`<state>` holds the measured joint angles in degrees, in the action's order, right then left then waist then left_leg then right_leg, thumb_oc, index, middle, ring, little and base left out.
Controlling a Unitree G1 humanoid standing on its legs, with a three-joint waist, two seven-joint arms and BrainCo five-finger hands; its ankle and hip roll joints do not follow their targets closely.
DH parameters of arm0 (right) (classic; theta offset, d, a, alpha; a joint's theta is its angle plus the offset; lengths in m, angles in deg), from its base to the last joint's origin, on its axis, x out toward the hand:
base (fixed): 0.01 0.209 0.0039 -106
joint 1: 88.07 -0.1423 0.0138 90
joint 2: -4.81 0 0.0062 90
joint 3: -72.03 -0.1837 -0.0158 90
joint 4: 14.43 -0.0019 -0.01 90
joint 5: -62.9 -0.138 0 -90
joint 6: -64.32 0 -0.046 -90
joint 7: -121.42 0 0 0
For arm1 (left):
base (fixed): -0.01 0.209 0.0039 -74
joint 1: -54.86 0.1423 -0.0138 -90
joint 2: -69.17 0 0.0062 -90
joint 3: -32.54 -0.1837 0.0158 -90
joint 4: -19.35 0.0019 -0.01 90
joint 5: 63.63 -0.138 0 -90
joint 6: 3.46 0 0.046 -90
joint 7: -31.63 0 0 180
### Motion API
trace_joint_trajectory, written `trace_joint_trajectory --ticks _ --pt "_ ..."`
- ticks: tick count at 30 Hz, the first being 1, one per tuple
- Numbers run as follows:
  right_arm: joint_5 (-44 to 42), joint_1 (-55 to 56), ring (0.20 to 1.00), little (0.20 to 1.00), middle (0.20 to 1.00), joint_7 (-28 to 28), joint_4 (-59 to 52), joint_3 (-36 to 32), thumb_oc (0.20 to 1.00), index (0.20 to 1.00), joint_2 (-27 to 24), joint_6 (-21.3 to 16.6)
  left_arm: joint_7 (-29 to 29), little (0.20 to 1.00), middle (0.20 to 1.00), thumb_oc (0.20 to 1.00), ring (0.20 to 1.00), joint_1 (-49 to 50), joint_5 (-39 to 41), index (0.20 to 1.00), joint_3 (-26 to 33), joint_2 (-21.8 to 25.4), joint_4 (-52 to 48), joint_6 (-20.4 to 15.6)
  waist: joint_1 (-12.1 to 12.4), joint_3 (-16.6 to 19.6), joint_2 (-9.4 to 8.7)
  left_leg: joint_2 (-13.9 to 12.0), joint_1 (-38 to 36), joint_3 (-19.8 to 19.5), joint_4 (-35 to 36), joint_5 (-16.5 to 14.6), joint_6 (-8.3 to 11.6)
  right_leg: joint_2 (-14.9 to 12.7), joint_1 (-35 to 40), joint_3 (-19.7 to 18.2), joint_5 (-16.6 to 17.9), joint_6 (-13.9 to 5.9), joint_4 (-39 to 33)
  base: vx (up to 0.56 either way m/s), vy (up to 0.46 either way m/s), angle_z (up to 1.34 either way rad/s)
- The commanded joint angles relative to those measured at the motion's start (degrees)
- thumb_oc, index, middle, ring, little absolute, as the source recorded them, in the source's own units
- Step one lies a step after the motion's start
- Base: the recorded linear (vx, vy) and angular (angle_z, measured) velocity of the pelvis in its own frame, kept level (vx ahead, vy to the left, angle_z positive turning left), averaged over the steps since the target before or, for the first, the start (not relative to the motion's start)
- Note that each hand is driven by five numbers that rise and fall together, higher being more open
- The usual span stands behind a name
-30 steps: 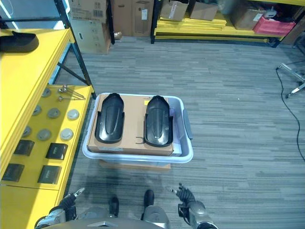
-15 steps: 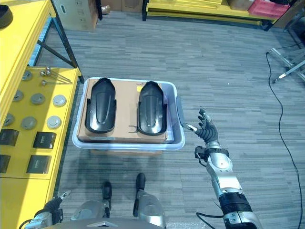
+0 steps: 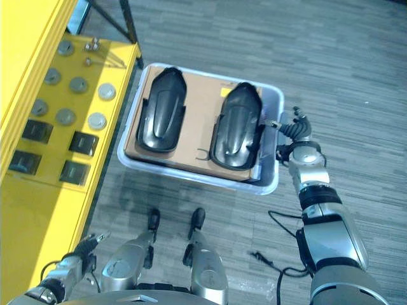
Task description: Move parts from the plastic box to the shelf.
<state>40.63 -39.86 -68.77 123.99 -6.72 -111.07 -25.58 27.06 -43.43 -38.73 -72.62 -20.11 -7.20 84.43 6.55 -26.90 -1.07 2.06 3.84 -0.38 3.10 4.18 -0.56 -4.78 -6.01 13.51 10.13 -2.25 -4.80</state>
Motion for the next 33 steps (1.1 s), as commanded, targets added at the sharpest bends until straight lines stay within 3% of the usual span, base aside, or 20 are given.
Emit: trace_joint_trajectory --ticks 1,3,7,9,10,11,12,21,24,29,33 --pt "-1.0 -2.4 1.000 1.000 1.000 1.6 -0.4 3.5 1.000 1.000 -4.9 1.2 0.3 1.000 1.000 1.000 1.000 -0.1 2.0 1.000 -2.9 0.3 0.6 -1.6 0.0 1.8 0.52 -2.0 2.0 0.9 -1.1 -3.0 0.70 -1.5 1.3 -1.5 -7.7 -3.15 3.9 -0.01 0.017 0.10" --pt "-1.2 -2.9 1.000 1.000 1.000 2.4 0.4 4.1 1.000 1.000 -5.0 1.5 0.2 1.000 1.000 1.000 1.000 -0.3 2.3 1.000 -3.2 0.3 0.4 -1.8 0.0 1.5 0.70 -2.0 2.2 0.8 -1.1 -2.9 0.75 -1.7 1.1 -1.4 -7.7 -3.09 4.1 -0.01 0.025 0.13" --pt "4.4 -4.7 1.000 1.000 1.000 9.5 5.8 7.8 1.000 1.000 -4.2 11.6 0.4 1.000 1.000 1.000 1.000 -1.9 4.0 1.000 -4.4 0.8 -0.9 -1.2 0.4 -0.4 1.62 -1.8 3.6 0.2 -2.0 -2.7 0.98 -2.3 -0.2 -0.9 -8.3 -2.79 5.4 -0.02 0.033 0.10" --pt "5.8 -4.6 1.000 1.000 1.000 10.7 7.4 8.7 1.000 1.000 -3.9 12.6 0.5 1.000 1.000 1.000 1.000 -1.9 3.9 1.000 -4.6 0.8 -1.0 -1.2 0.5 -0.6 1.75 -1.8 3.5 0.1 -1.9 -2.6 0.99 -2.4 -0.1 -0.7 -8.3 -2.75 5.3 0.00 0.005 0.02" --pt "6.7 -4.6 0.784 0.784 0.784 12.1 8.8 9.1 0.784 0.784 -3.6 13.8 0.6 1.000 1.000 1.000 1.000 -2.0 3.8 1.000 -4.6 0.9 -1.0 -1.4 0.7 -0.8 1.81 -1.7 3.5 0.0 -1.9 -2.6 0.98 -2.5 0.0 -0.6 -8.3 -2.76 5.3 0.00 0.000 0.00" --pt "6.7 -4.6 0.784 0.784 0.784 12.1 8.8 9.1 0.784 0.784 -3.6 13.8 0.6 1.000 1.000 1.000 1.000 -2.0 3.8 1.000 -4.6 0.9 -1.0 -1.4 0.7 -0.8 1.81 -1.7 3.5 0.0 -1.9 -2.6 0.98 -2.5 0.0 -0.6 -8.3 -2.76 5.3 0.00 0.000 0.00" --pt "9.1 -4.3 0.200 0.200 0.200 13.8 12.1 10.1 0.200 0.200 -2.8 15.0 0.6 1.000 1.000 1.000 1.000 -2.1 4.0 1.000 -5.0 0.9 -1.2 -1.6 1.0 -1.1 2.06 -1.7 3.5 0.0 -1.7 -2.5 1.02 -2.6 0.2 -0.3 -8.2 -2.69 5.0 0.00 0.000 0.00" --pt "10.9 -3.6 0.200 0.200 0.200 11.6 18.8 11.0 0.200 0.200 -0.9 13.2 1.0 1.000 1.000 1.000 1.000 -2.1 2.4 1.000 -5.9 1.0 -1.4 -3.2 1.7 -0.7 3.17 -1.7 2.8 -1.1 -0.7 -2.0 1.26 -2.8 1.2 0.5 -8.4 -2.45 4.5 -0.02 -0.007 0.09" --pt "10.1 -1.9 0.200 0.200 0.200 5.5 16.1 9.2 0.200 0.200 -1.6 5.7 -1.5 1.000 1.000 1.000 1.000 -1.1 1.4 1.000 -5.5 1.3 -2.6 -3.4 1.4 0.8 3.28 -1.7 1.7 -1.2 -0.6 -2.2 1.54 -2.7 2.3 0.5 -8.5 -2.22 3.9 -0.05 0.010 0.04" --pt "13.2 3.3 0.200 0.200 0.200 -0.4 4.2 7.3 0.200 0.200 -3.8 2.5 -8.3 1.000 1.000 1.000 1.000 0.5 -4.2 1.000 -3.8 2.6 -3.7 -0.1 0.0 4.1 2.21 -2.1 -0.7 -0.1 0.2 -2.2 2.01 -2.8 4.3 1.0 -8.4 -2.76 3.4 -0.05 -0.030 0.02" --pt "15.8 7.0 0.200 0.200 0.200 -3.6 -2.7 5.7 0.200 0.200 -4.8 1.2 -11.9 1.000 1.000 1.000 1.000 1.0 -4.0 1.000 -1.9 3.9 -5.8 -0.4 -0.6 6.3 1.76 -2.4 -2.5 0.5 0.7 -2.1 2.02 -2.5 5.8 1.3 -9.0 -2.77 4.0 -0.03 -0.051 -0.03"
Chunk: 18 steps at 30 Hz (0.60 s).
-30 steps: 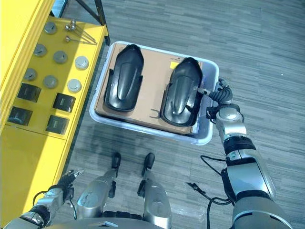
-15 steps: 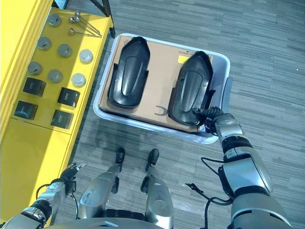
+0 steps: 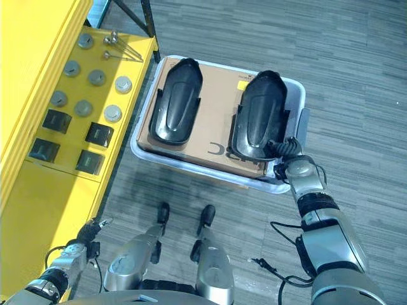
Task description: Move parts from the plastic box to the shelf.
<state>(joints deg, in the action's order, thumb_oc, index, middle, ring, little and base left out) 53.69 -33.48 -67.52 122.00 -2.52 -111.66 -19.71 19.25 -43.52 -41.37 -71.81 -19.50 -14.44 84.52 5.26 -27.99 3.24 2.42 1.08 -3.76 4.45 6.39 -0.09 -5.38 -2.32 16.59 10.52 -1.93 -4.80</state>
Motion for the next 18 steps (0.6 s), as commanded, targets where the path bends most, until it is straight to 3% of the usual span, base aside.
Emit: trace_joint_trajectory --ticks 1,4,9,12,18 --pt "3.5 2.1 0.200 0.200 0.200 -5.4 -3.0 0.8 0.200 0.200 -4.4 -4.8 -4.6 1.000 1.000 1.000 1.000 1.4 -1.4 1.000 -1.9 3.8 0.1 -0.5 0.7 8.0 -2.64 -2.7 -0.3 4.1 -0.5 -4.4 1.55 -1.8 2.7 -1.7 -9.6 -3.14 3.9 -0.02 -0.087 -0.02" --pt "4.7 11.0 0.200 0.200 0.200 -8.7 -17.4 -4.7 0.200 0.200 -4.9 -4.2 -2.2 1.000 1.000 1.000 1.000 5.2 -0.9 1.000 1.9 6.5 -14.7 -0.1 0.3 11.8 -3.15 -3.3 -3.2 5.0 -0.2 -4.7 1.78 -1.3 6.2 -1.4 -9.0 -3.44 1.7 0.01 -0.109 -0.04" --pt "7.3 14.8 0.200 0.200 0.200 -10.5 -24.5 -7.4 0.200 0.200 -5.1 -5.4 1.4 1.000 1.000 1.000 1.000 7.6 0.9 1.000 1.9 8.3 -24.9 -0.2 0.3 14.0 -3.33 -3.7 -4.5 5.4 0.2 -4.8 1.97 -0.9 7.8 -1.6 -8.3 -3.60 0.2 0.01 -0.053 -0.13" --pt "12.1 17.0 0.200 0.200 0.200 -12.9 -35.0 -9.6 0.200 0.200 -5.8 -8.8 7.9 1.000 1.000 1.000 1.000 6.4 8.1 1.000 2.5 10.9 -42.0 2.2 -0.4 17.0 -3.40 -3.9 -5.6 5.9 0.6 -4.9 1.95 -0.3 8.8 -2.6 -8.3 -3.74 -0.2 -0.03 -0.038 -0.14" --pt "17.1 15.9 0.200 0.200 0.200 -16.9 -43.6 -9.1 0.200 0.200 -5.3 -14.7 14.4 1.000 1.000 1.000 1.000 2.1 15.5 1.000 1.3 10.6 -53.9 2.7 -0.7 18.8 -3.82 -3.7 -6.3 6.3 0.6 -5.6 1.57 -0.1 9.3 -2.9 -8.7 -4.00 -0.2 -0.01 -0.027 -0.06"
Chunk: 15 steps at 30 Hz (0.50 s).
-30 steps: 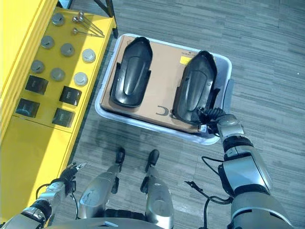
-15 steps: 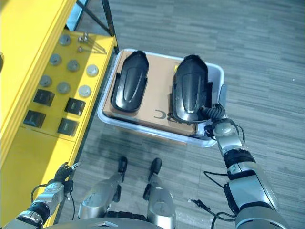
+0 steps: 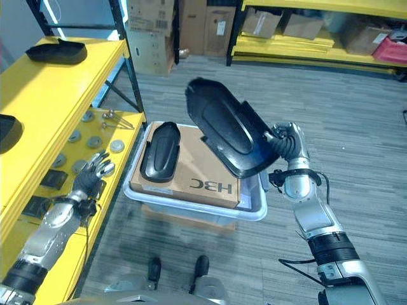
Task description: Move parts from the plastic box to the shelf.
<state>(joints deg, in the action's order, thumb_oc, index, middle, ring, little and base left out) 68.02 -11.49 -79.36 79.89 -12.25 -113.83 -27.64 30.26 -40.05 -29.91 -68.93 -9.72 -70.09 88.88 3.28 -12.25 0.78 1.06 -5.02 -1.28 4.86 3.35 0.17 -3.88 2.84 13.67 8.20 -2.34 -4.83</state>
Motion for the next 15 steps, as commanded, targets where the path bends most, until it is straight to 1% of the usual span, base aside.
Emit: trace_joint_trajectory --ticks 1,3,5,6,9,11,12,15 --pt "3.2 -6.7 0.200 0.200 0.200 -5.5 -2.7 0.9 0.200 0.200 -3.1 -7.3 4.1 1.000 1.000 1.000 1.000 -2.2 5.1 1.000 -1.9 0.4 0.7 -1.4 1.1 3.3 -1.46 -2.3 -0.3 4.0 0.1 -2.7 1.21 -1.5 4.3 0.0 -6.5 -3.58 -0.2 0.00 -0.015 -0.11" --pt "3.6 -8.3 0.200 0.200 0.200 -6.1 -4.8 1.9 0.200 0.200 -3.0 -7.7 4.6 1.000 1.000 1.000 1.000 -4.1 6.9 1.000 -3.0 -0.3 -0.7 -1.3 0.8 3.7 -1.64 -2.2 -0.5 4.3 0.1 -3.1 1.08 -1.4 4.4 -0.3 -6.6 -3.55 -0.2 0.01 -0.014 -0.11" --pt "4.6 -10.7 0.200 0.200 0.200 -6.6 -7.2 3.5 0.200 0.200 -1.7 -8.0 4.1 1.000 1.000 1.000 1.000 -6.7 8.3 1.000 -4.7 -2.0 -2.0 -0.3 0.4 4.2 -1.81 -2.2 -0.9 4.7 0.1 -3.5 0.95 -1.3 4.6 -0.8 -6.8 -3.57 -0.2 0.01 -0.010 -0.12" --pt "4.0 -11.8 0.200 0.200 0.200 -6.1 -7.9 4.5 0.200 0.200 -1.0 -7.9 3.0 1.000 1.000 1.000 1.000 -7.9 7.8 1.000 -5.9 -2.7 -1.9 -0.6 0.1 4.5 -1.94 -2.2 -1.1 4.9 0.1 -3.8 0.88 -1.2 4.7 -1.0 -6.9 -3.58 -0.2 0.01 -0.003 -0.07" --pt "2.4 -13.6 0.200 0.200 0.200 -4.7 -8.6 6.3 0.200 0.200 0.0 -7.8 2.3 1.000 1.000 1.000 1.000 -9.6 7.0 1.000 -7.3 -3.5 -1.2 -0.4 -0.2 4.7 -2.05 -2.2 -1.4 5.1 0.1 -4.0 0.76 -1.2 4.8 -1.3 -6.9 -3.56 -0.2 0.02 -0.001 -0.05" --pt "1.9 -15.2 0.200 0.200 0.200 -3.5 -8.6 7.8 0.200 0.200 1.0 -7.8 2.6 1.000 1.000 1.000 1.000 -11.6 5.1 1.000 -8.5 -4.2 -1.0 0.1 -0.4 5.0 -2.19 -2.2 -1.6 5.3 0.1 -4.2 0.65 -1.1 4.9 -1.5 -7.0 -3.51 -0.2 0.03 0.000 -0.09" --pt "1.7 -17.2 0.200 0.200 0.200 -2.7 -8.0 10.2 0.200 0.200 2.5 -8.1 1.7 1.000 1.000 1.000 1.000 -13.8 3.5 1.000 -10.3 -4.8 -1.3 0.9 -0.5 5.2 -2.20 -2.2 -1.7 5.4 0.1 -4.3 0.58 -1.1 4.9 -1.6 -7.1 -3.53 -0.2 0.03 -0.001 -0.07" --pt "1.3 -18.6 0.200 0.200 0.200 -1.8 -7.5 12.1 0.200 0.200 3.8 -8.2 1.1 1.000 1.000 1.000 1.000 -15.6 3.9 1.000 -11.5 -5.3 -0.6 0.5 -0.7 5.5 -2.29 -2.1 -1.9 5.4 0.1 -4.4 0.57 -1.1 5.0 -1.7 -7.1 -3.61 -0.2 0.04 0.003 -0.05"
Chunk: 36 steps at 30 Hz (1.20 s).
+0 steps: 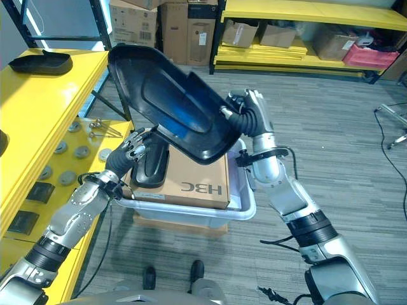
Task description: Move parts from the plastic box to the shelf.
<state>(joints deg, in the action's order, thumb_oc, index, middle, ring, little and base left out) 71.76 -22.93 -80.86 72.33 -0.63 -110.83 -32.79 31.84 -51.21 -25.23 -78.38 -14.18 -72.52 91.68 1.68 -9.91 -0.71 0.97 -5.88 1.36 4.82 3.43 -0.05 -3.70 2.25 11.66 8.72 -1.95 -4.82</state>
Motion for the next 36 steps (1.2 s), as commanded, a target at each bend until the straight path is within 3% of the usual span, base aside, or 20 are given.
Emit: trace_joint_trajectory --ticks 1,6,14,15,16,20,26,32,34,36 --pt "-2.8 -8.0 0.200 0.200 0.200 1.1 0.5 2.2 0.200 0.200 2.1 -3.3 -0.6 1.000 1.000 1.000 1.000 -6.0 0.8 1.000 -2.8 -1.6 2.4 -2.8 0.8 3.4 -0.84 -1.9 -1.2 2.7 0.2 -4.6 0.70 -1.2 5.7 0.3 -7.6 -4.00 -0.2 0.05 0.013 -0.02" --pt "-2.2 -8.3 0.200 0.200 0.200 2.7 2.0 6.0 0.200 0.200 5.3 -3.6 -0.4 1.000 1.000 1.000 1.000 -8.0 3.0 1.000 -3.6 -3.5 0.5 -5.1 0.9 3.5 -0.74 -1.9 -1.4 2.4 0.2 -4.7 0.61 -1.3 5.9 0.4 -7.7 -3.95 -0.2 0.02 0.006 0.00" --pt "-4.9 -7.7 0.200 0.200 0.200 4.2 2.0 9.3 0.200 0.200 9.7 -6.7 -4.7 1.000 1.000 1.000 1.000 -8.7 3.4 1.000 -3.9 -4.3 -2.0 -6.9 1.3 3.5 -0.69 -1.7 -1.3 1.9 0.2 -4.8 0.57 -1.4 5.9 0.7 -7.7 -3.93 -0.2 0.02 0.003 0.00" --pt "-4.2 -7.0 0.200 0.200 0.200 4.8 0.3 9.9 0.200 0.200 10.9 -7.4 -5.8 0.479 0.479 0.479 0.479 -8.4 1.6 0.479 -3.4 -4.3 -2.1 -5.4 1.3 3.4 -0.61 -1.6 -1.3 1.8 0.2 -4.8 0.48 -1.4 5.9 0.6 -7.8 -3.89 -0.2 0.00 0.000 0.00" --pt "-3.7 -6.6 0.200 0.200 0.200 5.5 -0.8 10.1 0.200 0.200 11.3 -7.6 -5.6 0.200 0.200 0.200 0.200 -8.5 1.9 0.200 -3.5 -4.2 -1.5 -6.1 1.2 3.4 -0.58 -1.6 -1.3 1.9 0.2 -4.9 0.44 -1.4 5.8 0.6 -7.8 -3.92 -0.2 0.00 0.000 0.00" --pt "-4.7 -6.2 0.200 0.200 0.200 6.9 -2.8 10.7 0.200 0.200 11.8 -8.6 -4.3 0.200 0.200 0.200 0.200 -8.4 0.0 0.200 -3.2 -3.8 -1.4 -5.5 1.4 3.4 -0.48 -1.5 -1.4 1.9 0.2 -4.9 0.32 -1.5 5.9 0.6 -7.8 -3.85 -0.2 0.00 0.000 0.00" --pt "-7.8 -5.1 0.200 0.200 0.200 9.1 -4.9 12.2 0.200 0.200 13.7 -10.5 -2.8 0.200 0.200 0.200 0.200 -7.7 -0.4 0.200 -3.5 -3.6 -0.8 -8.0 1.8 3.4 -0.45 -1.4 -1.4 1.6 0.2 -4.9 0.21 -1.6 6.0 0.7 -7.7 -3.88 -0.2 0.00 0.000 0.00" --pt "-13.5 -1.7 0.200 0.200 0.200 14.2 -6.0 14.6 0.200 0.200 17.4 -10.6 -10.2 0.200 0.200 0.200 0.200 -5.4 -3.4 0.200 -1.0 -3.9 -1.8 -16.8 2.8 3.1 -0.41 -1.6 -1.4 1.1 0.2 -4.6 0.31 -1.8 6.0 1.2 -7.9 -3.51 -0.2 -0.01 -0.051 0.00" --pt "-14.1 -1.3 0.200 0.200 0.200 14.7 -6.0 14.7 0.200 0.200 17.6 -10.7 -11.2 0.200 0.200 0.200 0.200 -5.0 -4.4 0.200 -0.7 -3.9 -2.1 -17.3 2.9 3.1 -0.41 -1.7 -1.4 1.0 0.2 -4.6 0.35 -1.8 6.0 1.2 -7.9 -3.48 -0.2 -0.02 -0.056 0.05" --pt "-15.0 1.5 0.200 0.200 0.200 16.3 -6.1 15.4 0.200 0.200 18.5 -11.9 -15.2 0.200 0.200 0.200 0.200 -2.9 -11.1 0.200 1.3 -2.6 -3.5 -20.8 3.7 2.8 -0.40 -1.8 -1.2 0.2 0.2 -4.3 0.50 -1.6 6.1 1.7 -8.1 -3.20 -0.2 -0.03 -0.095 0.10"
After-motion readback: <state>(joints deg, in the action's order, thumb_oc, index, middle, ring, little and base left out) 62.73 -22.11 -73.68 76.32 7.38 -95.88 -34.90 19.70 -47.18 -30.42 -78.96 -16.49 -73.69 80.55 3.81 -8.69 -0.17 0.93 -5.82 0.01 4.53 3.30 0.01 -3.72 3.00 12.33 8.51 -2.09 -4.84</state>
